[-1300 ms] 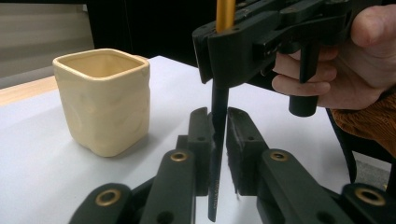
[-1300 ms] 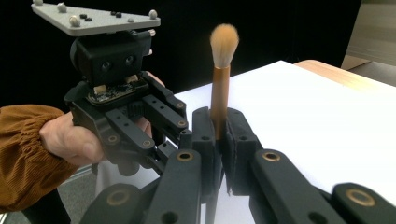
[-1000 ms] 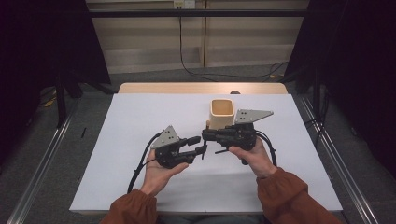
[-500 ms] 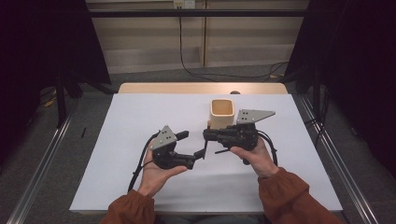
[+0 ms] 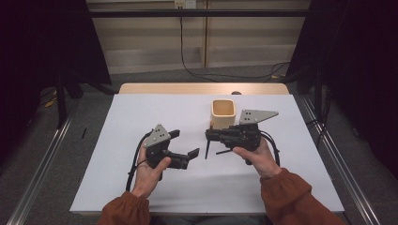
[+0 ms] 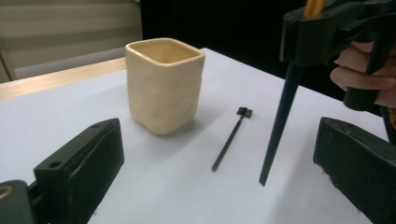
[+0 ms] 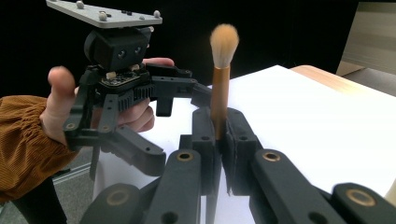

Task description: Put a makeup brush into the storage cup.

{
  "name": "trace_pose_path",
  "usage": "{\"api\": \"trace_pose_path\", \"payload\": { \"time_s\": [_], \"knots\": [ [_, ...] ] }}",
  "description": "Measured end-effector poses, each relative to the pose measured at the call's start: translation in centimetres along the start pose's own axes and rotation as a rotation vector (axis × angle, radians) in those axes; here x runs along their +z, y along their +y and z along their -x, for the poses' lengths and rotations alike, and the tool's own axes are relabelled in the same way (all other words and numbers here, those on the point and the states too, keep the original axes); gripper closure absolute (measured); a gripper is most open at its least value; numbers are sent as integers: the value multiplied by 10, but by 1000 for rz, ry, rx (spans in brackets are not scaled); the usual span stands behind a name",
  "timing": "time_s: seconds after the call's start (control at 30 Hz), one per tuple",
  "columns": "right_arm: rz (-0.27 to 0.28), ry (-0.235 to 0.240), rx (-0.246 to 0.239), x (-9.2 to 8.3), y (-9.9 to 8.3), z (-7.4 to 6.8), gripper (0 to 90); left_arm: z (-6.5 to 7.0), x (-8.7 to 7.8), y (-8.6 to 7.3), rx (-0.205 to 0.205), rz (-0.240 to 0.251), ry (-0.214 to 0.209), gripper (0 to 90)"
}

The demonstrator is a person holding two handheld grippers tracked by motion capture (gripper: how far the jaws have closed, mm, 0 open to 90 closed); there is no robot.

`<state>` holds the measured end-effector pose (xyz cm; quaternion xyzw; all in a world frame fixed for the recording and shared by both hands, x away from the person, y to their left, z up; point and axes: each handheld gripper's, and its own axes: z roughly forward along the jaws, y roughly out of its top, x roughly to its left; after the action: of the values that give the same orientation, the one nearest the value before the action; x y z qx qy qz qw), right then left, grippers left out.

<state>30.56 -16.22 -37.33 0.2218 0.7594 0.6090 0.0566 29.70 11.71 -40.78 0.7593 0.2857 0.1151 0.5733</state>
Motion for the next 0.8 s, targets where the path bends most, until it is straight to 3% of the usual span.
{"api": "trace_pose_path", "payload": {
  "time_s": [0.1,0.17,0.8],
  "knots": [
    [0,-4,0,-1,0,0,843,-1,-3,0,-2,-6,11,17],
    [2,-9,0,-3,0,1,843,-3,-8,-2,7,-19,49,16],
    [15,-38,-4,-12,2,7,842,-23,-50,-23,-20,6,141,17]
  ]
}}
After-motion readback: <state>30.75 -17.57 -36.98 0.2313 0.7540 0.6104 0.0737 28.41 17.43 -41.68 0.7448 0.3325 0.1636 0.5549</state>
